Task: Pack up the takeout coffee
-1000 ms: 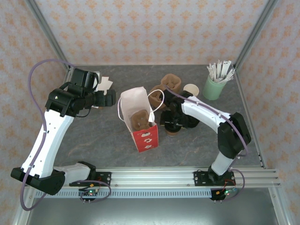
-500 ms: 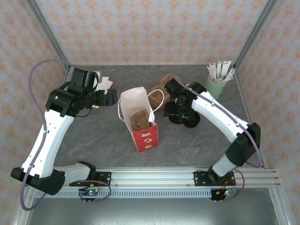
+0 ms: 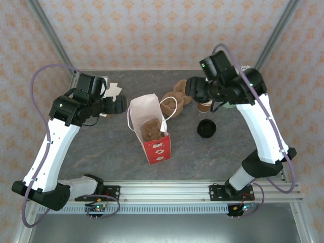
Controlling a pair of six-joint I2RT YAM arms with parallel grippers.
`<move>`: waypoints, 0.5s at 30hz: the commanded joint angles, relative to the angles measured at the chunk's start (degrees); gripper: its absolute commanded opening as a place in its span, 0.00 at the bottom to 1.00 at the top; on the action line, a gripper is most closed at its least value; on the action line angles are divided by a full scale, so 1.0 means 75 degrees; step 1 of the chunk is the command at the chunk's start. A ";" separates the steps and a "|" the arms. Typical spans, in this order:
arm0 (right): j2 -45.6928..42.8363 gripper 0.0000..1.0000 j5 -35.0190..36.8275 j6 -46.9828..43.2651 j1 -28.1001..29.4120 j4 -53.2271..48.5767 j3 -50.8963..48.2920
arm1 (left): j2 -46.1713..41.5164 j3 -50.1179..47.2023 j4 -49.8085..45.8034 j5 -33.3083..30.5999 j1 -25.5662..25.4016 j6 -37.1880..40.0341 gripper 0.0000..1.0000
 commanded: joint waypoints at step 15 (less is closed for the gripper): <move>0.1503 0.85 -0.1264 0.0070 0.1564 0.0782 0.1881 | -0.0096 -0.0183 0.0184 0.0194 0.0060 -0.0287 1.00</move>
